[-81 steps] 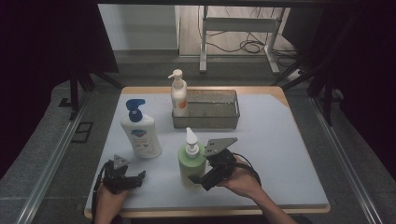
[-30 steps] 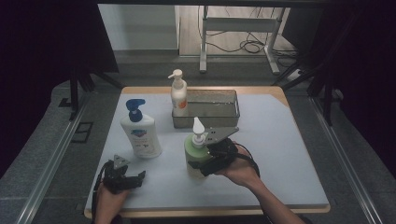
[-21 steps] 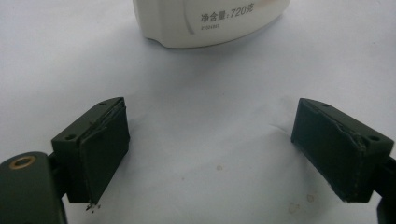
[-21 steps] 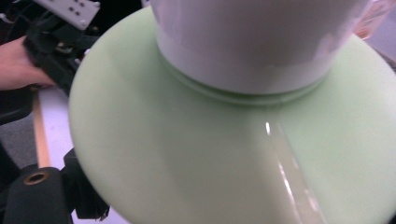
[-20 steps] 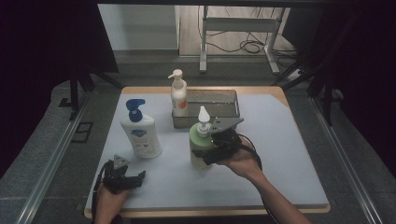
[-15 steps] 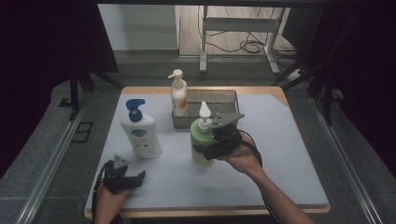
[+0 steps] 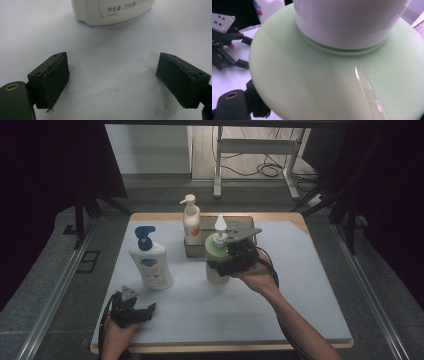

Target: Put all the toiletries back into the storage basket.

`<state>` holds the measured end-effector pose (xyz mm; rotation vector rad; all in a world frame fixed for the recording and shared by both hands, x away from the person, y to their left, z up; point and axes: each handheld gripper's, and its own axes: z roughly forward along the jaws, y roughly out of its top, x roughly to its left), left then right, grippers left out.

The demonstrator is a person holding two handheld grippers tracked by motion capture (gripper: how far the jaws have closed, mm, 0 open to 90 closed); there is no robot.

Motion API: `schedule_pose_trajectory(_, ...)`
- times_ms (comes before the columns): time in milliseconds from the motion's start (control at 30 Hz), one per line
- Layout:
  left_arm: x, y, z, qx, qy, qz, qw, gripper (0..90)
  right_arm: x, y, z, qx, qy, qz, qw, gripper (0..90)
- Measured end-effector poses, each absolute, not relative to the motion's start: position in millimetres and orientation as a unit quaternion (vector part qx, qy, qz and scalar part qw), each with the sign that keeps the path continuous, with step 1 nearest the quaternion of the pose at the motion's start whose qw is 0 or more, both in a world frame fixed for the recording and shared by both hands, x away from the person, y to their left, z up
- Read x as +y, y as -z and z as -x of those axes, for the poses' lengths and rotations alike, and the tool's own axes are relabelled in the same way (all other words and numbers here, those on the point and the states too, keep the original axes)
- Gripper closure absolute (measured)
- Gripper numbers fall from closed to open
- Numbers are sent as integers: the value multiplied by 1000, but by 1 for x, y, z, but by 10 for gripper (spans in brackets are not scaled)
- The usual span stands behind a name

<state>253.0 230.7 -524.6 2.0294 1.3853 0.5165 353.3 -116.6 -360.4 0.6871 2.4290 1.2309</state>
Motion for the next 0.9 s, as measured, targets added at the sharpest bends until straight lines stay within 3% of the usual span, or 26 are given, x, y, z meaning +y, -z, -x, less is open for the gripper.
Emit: schedule_pose_trajectory(900, 231, 525, -253, 524, -196, -769, 309, 114, -110, 334, -394, 833, -435, -280, 198, 121)
